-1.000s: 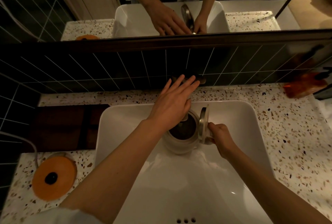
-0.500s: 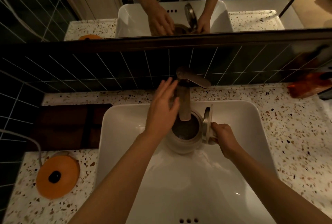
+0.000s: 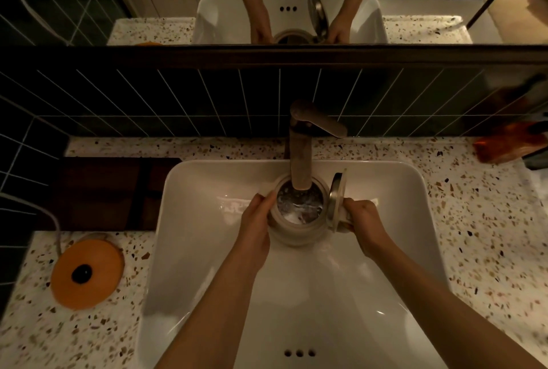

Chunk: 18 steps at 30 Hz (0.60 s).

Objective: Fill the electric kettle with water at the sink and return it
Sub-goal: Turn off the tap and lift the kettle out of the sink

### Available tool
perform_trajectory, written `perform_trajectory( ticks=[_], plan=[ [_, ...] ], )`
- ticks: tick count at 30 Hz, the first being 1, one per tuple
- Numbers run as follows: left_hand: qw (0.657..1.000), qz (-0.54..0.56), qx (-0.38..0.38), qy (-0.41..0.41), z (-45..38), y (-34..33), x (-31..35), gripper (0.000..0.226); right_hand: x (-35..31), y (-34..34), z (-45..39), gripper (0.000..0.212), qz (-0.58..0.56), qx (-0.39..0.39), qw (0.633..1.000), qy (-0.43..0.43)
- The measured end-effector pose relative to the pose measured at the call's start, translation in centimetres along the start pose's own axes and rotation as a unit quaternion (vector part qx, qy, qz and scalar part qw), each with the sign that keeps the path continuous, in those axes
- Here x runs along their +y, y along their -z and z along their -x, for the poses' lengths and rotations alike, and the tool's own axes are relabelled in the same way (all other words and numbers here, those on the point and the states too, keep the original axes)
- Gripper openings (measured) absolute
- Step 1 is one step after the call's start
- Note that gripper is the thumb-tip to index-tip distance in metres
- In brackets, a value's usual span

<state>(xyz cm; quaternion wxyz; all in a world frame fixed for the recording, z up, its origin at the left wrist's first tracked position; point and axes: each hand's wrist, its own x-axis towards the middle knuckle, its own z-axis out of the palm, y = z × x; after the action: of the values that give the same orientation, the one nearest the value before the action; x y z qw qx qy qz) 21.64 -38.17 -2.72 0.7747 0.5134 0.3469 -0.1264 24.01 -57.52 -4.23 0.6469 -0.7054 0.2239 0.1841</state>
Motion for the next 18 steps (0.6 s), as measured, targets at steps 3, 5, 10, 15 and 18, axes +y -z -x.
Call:
perform_trajectory(
  ticks=[3,5,10,15,18],
  plan=[
    [1.000,0.031,0.005,-0.005,0.7,0.2,-0.8,0.018,0.5,0.3,0.7,0.040,-0.002,-0.016,1.000,0.008],
    [0.999,0.036,0.008,-0.009,1.6,0.3,-1.2,0.024,0.9,0.6,1.4,0.042,-0.005,-0.024,1.000,0.018],
    [0.999,0.036,0.022,-0.022,4.7,1.6,-2.5,0.028,2.0,0.9,3.7,0.049,0.006,-0.048,0.999,0.024],
    [0.997,0.038,0.031,-0.066,8.4,3.2,-2.6,0.031,2.7,0.4,5.9,0.096,0.007,-0.105,0.993,0.046],
    [0.993,0.046,0.042,-0.105,10.7,4.2,-1.8,0.030,1.6,-0.5,7.7,0.088,-0.001,-0.132,0.989,0.069]
  ],
)
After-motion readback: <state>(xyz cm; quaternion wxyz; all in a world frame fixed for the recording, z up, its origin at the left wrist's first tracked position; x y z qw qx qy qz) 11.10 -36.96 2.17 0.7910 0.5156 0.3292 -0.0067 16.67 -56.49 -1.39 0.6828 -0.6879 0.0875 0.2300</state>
